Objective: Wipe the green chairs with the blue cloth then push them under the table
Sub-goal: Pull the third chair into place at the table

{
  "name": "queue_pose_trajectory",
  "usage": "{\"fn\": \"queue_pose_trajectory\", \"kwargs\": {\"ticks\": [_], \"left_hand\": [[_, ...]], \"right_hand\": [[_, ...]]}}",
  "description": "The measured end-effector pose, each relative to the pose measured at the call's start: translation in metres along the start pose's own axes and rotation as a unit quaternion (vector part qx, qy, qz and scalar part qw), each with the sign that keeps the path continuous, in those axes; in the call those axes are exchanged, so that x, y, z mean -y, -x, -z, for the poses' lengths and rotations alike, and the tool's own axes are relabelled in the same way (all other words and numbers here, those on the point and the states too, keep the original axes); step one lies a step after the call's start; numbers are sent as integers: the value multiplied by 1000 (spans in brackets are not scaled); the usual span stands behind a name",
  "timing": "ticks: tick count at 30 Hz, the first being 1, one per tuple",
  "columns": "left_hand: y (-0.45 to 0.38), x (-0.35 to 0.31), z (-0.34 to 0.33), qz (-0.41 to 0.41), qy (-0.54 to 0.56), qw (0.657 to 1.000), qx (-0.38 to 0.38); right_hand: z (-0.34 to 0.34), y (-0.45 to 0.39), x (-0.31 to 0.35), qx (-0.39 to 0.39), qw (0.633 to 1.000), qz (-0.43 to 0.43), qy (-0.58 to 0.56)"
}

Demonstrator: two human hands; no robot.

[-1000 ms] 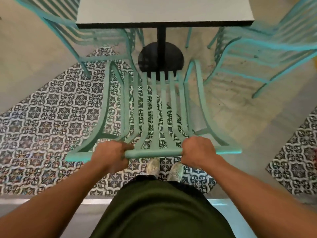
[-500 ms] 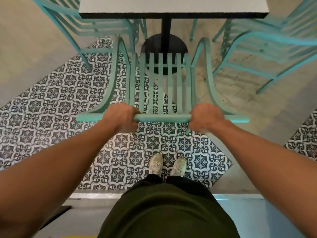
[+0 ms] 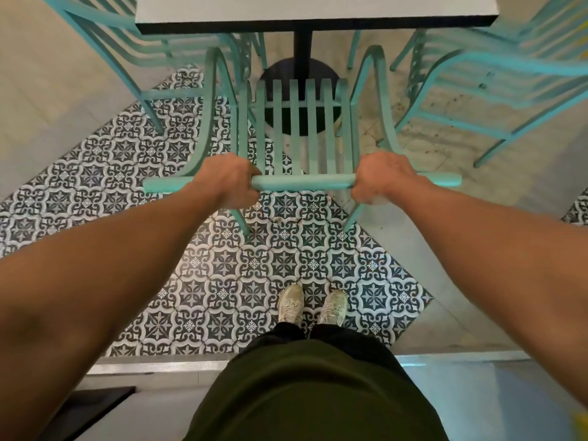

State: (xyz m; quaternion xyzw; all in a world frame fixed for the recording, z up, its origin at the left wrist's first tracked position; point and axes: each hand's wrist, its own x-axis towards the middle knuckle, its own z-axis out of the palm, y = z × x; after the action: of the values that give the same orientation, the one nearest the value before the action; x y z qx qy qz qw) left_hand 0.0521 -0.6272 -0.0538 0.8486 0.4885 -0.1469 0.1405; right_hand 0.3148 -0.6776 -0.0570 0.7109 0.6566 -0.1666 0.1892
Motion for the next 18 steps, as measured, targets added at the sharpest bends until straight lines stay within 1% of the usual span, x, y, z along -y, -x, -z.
{"fn": "queue_pose_trajectory", "kwargs": {"ticks": [6,13,18], "left_hand": [[-14,3,2,-5,12,1000,-6],[-26,5,8,-11,4,1000,-14],[-35,7,13,-6,6,1000,-16]], "right_hand": [[11,-7,-8,-9,999,34,4],[13,-19,-13,-24,999,36,-24],[23,-25,-12,-19,999,25,-27]]}}
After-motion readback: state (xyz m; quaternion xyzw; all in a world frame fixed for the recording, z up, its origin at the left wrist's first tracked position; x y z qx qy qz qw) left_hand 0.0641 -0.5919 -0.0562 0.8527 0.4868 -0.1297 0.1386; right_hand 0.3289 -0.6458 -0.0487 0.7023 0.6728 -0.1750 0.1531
